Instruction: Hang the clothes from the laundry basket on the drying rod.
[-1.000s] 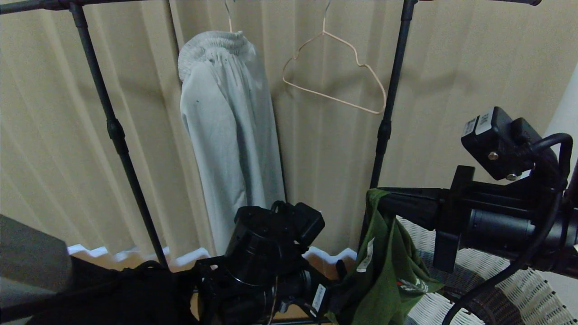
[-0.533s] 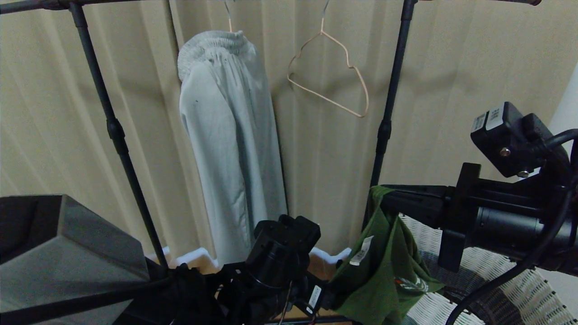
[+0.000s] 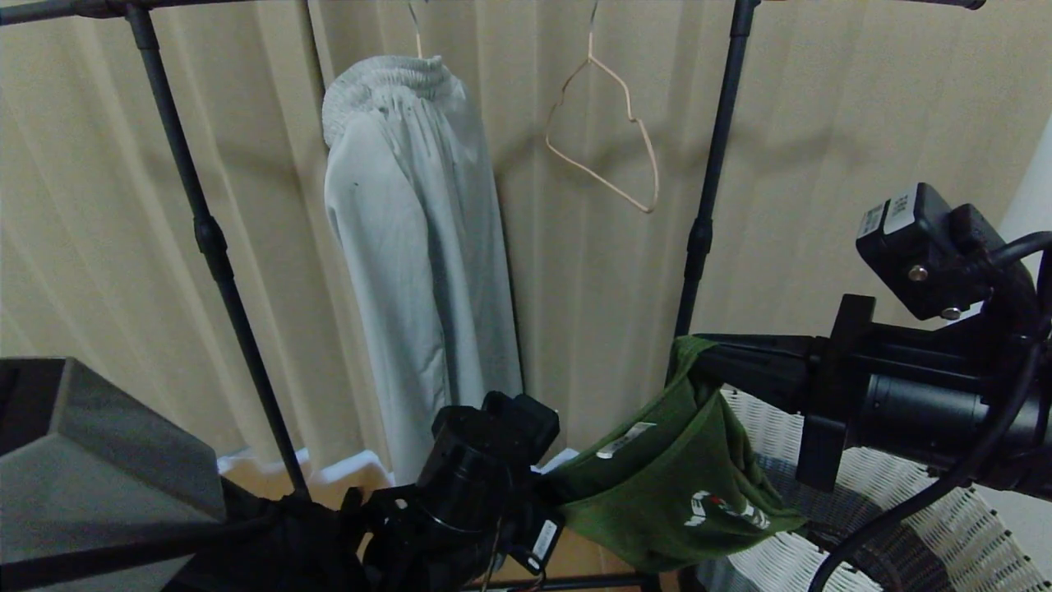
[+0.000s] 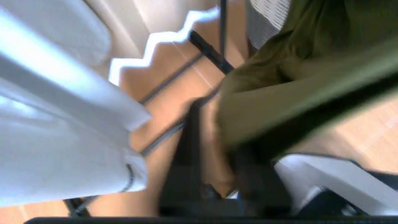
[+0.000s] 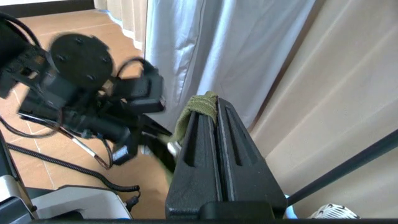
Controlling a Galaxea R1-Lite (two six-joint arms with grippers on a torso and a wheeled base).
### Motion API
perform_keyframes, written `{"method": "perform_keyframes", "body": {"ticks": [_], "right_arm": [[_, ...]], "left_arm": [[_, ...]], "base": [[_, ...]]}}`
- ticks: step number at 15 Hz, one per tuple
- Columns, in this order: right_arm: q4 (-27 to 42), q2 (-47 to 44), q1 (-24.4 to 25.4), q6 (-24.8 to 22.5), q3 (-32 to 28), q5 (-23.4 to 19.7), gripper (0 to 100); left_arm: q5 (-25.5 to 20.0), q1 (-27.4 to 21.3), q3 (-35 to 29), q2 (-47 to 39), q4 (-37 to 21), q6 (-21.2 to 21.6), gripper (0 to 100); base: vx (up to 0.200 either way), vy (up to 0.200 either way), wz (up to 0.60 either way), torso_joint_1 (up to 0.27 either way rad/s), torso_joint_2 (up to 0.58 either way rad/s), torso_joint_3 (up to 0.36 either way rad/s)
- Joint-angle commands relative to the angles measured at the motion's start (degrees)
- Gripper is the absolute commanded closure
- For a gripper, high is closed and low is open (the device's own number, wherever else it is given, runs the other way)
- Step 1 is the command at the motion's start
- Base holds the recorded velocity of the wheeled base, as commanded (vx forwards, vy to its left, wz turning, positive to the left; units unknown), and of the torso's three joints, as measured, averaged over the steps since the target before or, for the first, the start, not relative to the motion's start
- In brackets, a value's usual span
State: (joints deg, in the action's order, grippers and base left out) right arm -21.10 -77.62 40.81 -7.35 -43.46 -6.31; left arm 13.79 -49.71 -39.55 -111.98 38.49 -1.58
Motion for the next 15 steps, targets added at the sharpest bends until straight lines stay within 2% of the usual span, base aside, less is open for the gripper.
{"method": "perform_keyframes", "body": {"ticks": [1,2,3,6,9,11,15], "right_arm": [[-0.08,-0.25,-0.82,-0.03,0.13,-0.10,100],[-0.08,-0.34,-1.61,0.06,-0.05,-0.10,100],[-0.08,-0.34,-2.14,0.06,-0.13,-0.01,100],[-2.01,1.24,-4.08,0.06,0.48,-0.01,100],[-6.58,1.42,-6.01,0.23,1.18,-0.01,100],[-9.57,1.59,-6.71,0.23,1.01,0.07,100],[-10.36,2.03,-6.89,0.23,-0.75,0.07,100]], "left_arm": [[1.15,0.41,7.11,6.60,5.64,3.96,100],[1.24,2.60,9.66,11.79,7.31,7.56,100],[1.24,4.71,10.10,16.09,7.13,9.23,100],[1.24,11.13,7.38,26.99,2.56,11.96,100],[1.33,11.92,2.63,30.86,1.07,12.22,100],[1.51,11.83,-1.85,34.29,-3.86,12.92,100],[1.42,11.83,-10.38,36.75,-11.24,12.92,100]], "base": [[0.000,0.000,0.00,0.000,0.00,0.000],[0.000,0.000,0.00,0.000,0.00,0.000],[0.000,0.000,0.00,0.000,0.00,0.000],[0.000,0.000,0.00,0.000,0.00,0.000],[0.000,0.000,0.00,0.000,0.00,0.000],[0.000,0.000,0.00,0.000,0.00,0.000],[0.000,0.000,0.00,0.000,0.00,0.000]]}}
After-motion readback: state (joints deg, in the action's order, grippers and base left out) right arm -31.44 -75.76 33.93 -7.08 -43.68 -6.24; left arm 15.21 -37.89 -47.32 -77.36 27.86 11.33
